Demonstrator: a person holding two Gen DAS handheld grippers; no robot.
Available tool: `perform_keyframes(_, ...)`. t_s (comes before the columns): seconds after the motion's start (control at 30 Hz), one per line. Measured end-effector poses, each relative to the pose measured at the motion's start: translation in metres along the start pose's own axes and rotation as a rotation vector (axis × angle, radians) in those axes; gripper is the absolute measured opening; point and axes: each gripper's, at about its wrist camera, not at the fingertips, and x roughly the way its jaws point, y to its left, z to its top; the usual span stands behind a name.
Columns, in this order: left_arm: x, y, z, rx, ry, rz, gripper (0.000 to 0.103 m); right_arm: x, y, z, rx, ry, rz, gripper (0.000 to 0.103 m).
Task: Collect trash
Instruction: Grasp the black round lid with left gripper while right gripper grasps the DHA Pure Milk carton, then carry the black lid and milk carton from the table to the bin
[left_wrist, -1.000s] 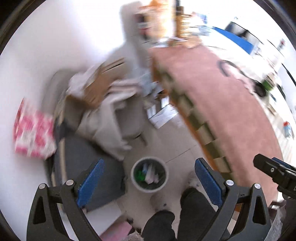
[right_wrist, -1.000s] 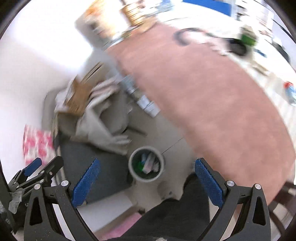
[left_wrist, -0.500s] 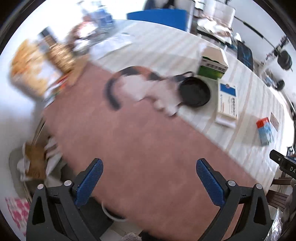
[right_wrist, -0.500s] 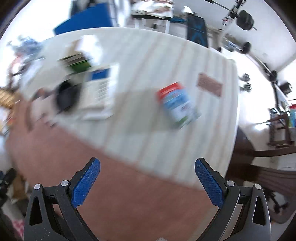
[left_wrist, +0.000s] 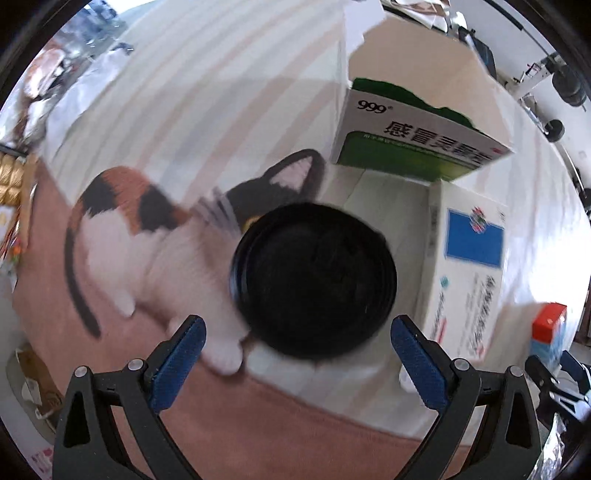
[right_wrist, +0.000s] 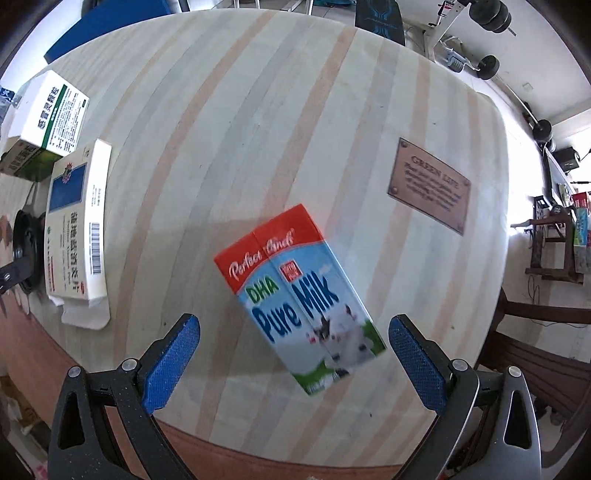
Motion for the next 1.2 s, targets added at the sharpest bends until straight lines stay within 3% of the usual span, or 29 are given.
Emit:
perform_keyframes(0.17, 0.009, -0.007, 0.009, 0.006, 0.0, -0.009, 0.1, 0.011, 0.005, 0.012, 0.006, 0.0, 0.004, 0.098)
perform_keyframes(0.27, 0.009, -0.01, 0.011, 0.015, -0.018, -0.006, 0.091, 0.015, 0.007, 0.019, 0.008, -0.006, -0.017, 0.086)
perform_keyframes(0.33, 0.007, -0.011, 0.009, 0.017, -0.034, -0.01, 0.088, 0.016, 0.003, 0.024, 0.014, -0.021, -0.023, 0.072)
perform_keyframes(0.43, 0.001, -0.013, 0.01, 0.021, -0.049, -0.013, 0.087, 0.015, 0.003, 0.026, 0.023, -0.03, 0.0, 0.066)
perform_keyframes(0.8, -0.046, -0.001, -0.036, -0.003, -0.126, -0.026, 0.087, -0.013, 0.005, 0.006, 0.063, -0.082, 0.099, 0.061)
perform_keyframes(1.07, -0.092, 0.011, -0.092, -0.008, -0.2, -0.041, 0.087, -0.047, 0.013, -0.035, 0.037, -0.119, 0.161, 0.06)
perform_keyframes(1.2, -0.111, 0.029, -0.122, -0.024, -0.234, -0.051, 0.087, -0.075, 0.032, -0.076, -0.01, -0.141, 0.191, 0.059)
